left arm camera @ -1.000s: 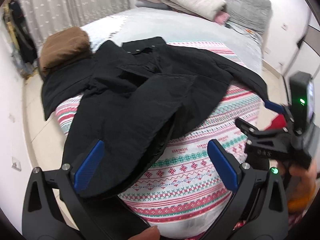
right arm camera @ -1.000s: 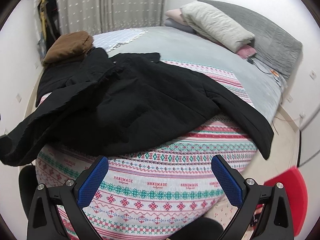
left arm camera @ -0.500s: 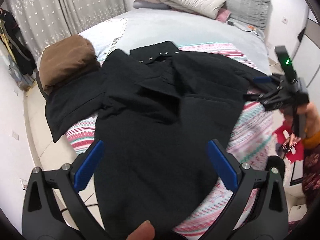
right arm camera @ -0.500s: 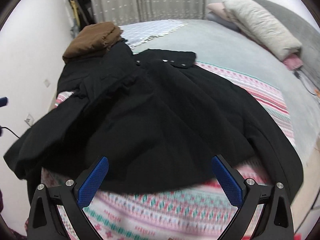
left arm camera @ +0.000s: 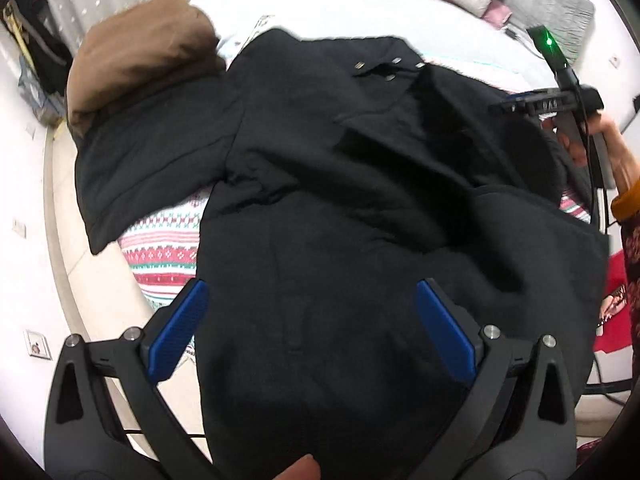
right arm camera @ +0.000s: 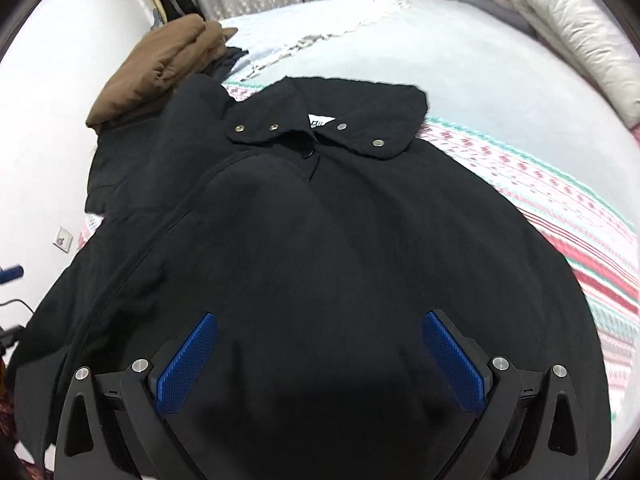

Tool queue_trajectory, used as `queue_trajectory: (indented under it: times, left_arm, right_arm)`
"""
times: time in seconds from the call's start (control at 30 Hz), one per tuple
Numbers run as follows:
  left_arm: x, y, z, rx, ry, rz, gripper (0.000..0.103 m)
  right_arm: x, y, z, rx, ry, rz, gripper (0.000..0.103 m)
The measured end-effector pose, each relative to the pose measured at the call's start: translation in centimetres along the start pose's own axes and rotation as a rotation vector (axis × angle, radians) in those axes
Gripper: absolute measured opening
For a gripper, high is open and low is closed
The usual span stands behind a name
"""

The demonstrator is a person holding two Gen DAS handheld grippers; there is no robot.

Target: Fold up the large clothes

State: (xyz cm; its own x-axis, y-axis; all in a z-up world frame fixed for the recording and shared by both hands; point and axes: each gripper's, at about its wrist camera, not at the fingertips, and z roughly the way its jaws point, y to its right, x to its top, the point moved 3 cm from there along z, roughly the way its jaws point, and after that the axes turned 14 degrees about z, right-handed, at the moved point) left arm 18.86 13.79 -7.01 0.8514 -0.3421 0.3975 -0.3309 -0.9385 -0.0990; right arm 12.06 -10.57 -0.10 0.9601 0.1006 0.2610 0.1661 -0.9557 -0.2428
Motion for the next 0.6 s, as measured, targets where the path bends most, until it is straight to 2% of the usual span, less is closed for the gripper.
queue_trajectory:
  times: [0.07, 0.13, 0.17, 0.2, 0.27, 0.43, 0.6]
  left_arm:
    - [-0.4, -0.7, 1.1, 0.000, -0.021, -0.018, 0.102]
    - [-0.7, -1.2, 1.8, -0.007, -0.031, -0.032, 0.102]
    - [-0.9, -1.4, 2.1, -0.012, -0.037, -0.044, 0.102]
    - [-1.0, -1.6, 2.3, -0.017, -0.038, -0.052, 0.102]
    - [-1.4, -1.8, 2.3, -0.022, -0.037, -0.064, 0.102]
    - [-2.5, -1.8, 1.3, -0.019, -0.022, -0.061, 0.102]
    - [-4.2, -1.1, -0.6, -0.032, 0.003, -0.056, 0.102]
  right_arm:
    - [0.7, 0.2, 1.6, 0.050, -0.044, 0.014, 0.100]
    - [1.1, 0.4, 3.1, 0.105, -0.087, 0.046, 0.079]
    - [1.0, 0.4, 3.7, 0.138, -0.117, 0.073, 0.046]
    - [0.8, 0.5, 4.0, 0.138, -0.133, 0.096, 0.023]
    - [0.0, 0.3, 3.2, 0.132, -0.109, 0.076, 0.010]
    - [-4.4, -0.6, -4.6, 0.188, 0.027, 0.021, 0.007]
    - [-12.0, -1.1, -13.1, 0.198, 0.113, -0.031, 0.007]
